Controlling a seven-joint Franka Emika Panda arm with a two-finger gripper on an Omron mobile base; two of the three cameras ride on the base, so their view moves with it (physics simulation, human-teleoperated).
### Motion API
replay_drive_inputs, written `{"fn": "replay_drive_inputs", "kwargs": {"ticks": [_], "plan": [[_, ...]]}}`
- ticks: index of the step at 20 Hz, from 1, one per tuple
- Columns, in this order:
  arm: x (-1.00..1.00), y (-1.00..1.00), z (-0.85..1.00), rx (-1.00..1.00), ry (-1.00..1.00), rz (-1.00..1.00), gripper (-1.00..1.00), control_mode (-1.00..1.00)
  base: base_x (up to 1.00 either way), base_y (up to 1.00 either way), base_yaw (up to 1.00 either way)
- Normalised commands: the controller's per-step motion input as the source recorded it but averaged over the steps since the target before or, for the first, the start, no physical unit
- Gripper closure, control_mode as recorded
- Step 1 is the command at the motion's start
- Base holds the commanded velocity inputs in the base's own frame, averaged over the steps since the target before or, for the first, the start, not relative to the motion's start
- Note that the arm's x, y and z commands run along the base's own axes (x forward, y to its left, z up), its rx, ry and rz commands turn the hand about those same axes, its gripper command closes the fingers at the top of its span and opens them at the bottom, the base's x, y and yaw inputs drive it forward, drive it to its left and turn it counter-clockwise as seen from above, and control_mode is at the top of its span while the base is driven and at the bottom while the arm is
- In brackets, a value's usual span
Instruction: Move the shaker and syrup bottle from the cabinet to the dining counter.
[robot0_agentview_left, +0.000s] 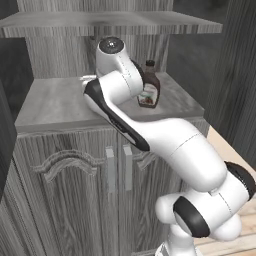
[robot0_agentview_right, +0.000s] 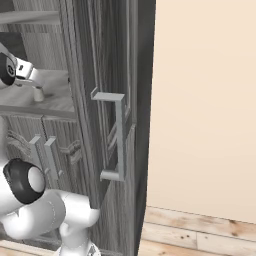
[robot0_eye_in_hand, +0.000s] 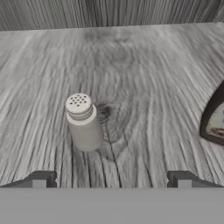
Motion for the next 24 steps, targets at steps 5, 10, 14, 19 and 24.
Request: {"fn": "replay_drive_inputs", "kwargs": {"ticks": [5, 10, 14, 19, 24], "plan": [[0.31, 0.27, -0.04, 0.0, 0.0, 0.0, -1.0, -1.0, 0.0, 0.0, 0.0], [0.38, 0.13, -0.07, 0.0, 0.0, 0.0, -1.0, -1.0, 0.0, 0.0, 0.0], [0.35, 0.02, -0.09, 0.0, 0.0, 0.0, -1.0, -1.0, 0.0, 0.0, 0.0], [0.19, 0.0, -0.1, 0.0, 0.0, 0.0, -1.0, -1.0, 0.0, 0.0, 0.0], [0.13, 0.0, -0.13, 0.0, 0.01, 0.0, -1.0, -1.0, 0.0, 0.0, 0.0]]}}
